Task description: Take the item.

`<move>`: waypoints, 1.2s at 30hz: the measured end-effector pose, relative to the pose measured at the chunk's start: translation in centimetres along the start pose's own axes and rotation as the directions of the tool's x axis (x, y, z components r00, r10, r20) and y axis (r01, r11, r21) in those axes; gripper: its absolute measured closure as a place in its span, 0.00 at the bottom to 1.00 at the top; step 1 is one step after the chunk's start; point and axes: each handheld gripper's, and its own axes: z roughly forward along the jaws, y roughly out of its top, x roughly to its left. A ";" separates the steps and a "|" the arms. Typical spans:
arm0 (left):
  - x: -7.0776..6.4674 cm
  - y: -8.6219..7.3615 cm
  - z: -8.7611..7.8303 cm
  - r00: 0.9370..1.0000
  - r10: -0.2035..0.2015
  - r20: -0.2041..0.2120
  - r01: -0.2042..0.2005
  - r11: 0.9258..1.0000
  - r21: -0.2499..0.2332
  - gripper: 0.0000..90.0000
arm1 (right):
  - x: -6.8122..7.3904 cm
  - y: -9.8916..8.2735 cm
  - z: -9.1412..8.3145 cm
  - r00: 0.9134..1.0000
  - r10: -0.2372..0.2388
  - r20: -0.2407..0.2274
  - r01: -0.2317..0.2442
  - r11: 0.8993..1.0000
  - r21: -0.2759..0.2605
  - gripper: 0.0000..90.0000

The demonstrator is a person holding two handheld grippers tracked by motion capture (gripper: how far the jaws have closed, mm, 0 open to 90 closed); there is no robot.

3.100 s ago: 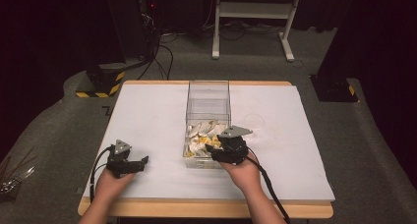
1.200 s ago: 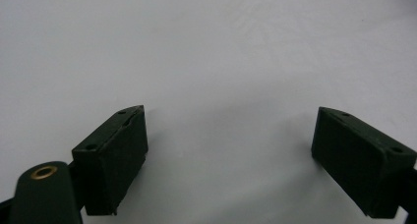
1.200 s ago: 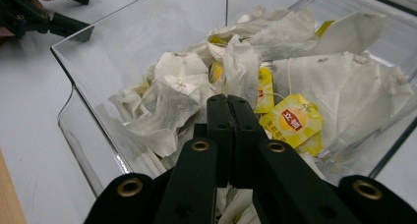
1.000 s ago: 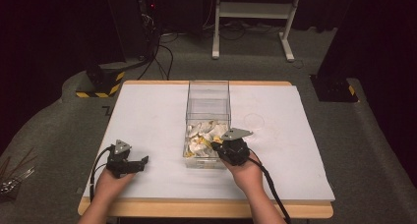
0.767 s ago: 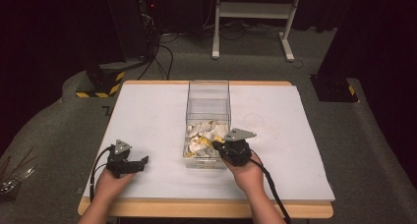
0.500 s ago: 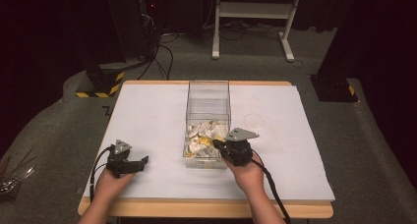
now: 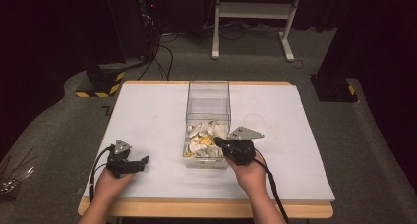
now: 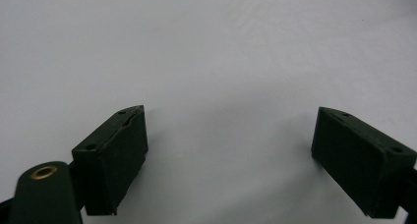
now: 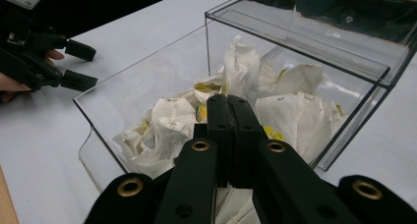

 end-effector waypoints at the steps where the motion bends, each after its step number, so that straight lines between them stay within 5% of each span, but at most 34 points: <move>1: 0.0 0.0 0.0 1.000 0.000 0.000 0.000 1.000 0.000 0.15 | 0.0 0.0 -0.1 1.000 0.000 -0.002 0.000 1.000 -0.005 0.99; 36: 0.0 0.0 0.0 1.000 0.000 0.000 0.000 1.000 0.000 0.15 | -0.7 0.8 -2.3 0.999 0.010 0.036 -0.007 0.997 -0.083 1.00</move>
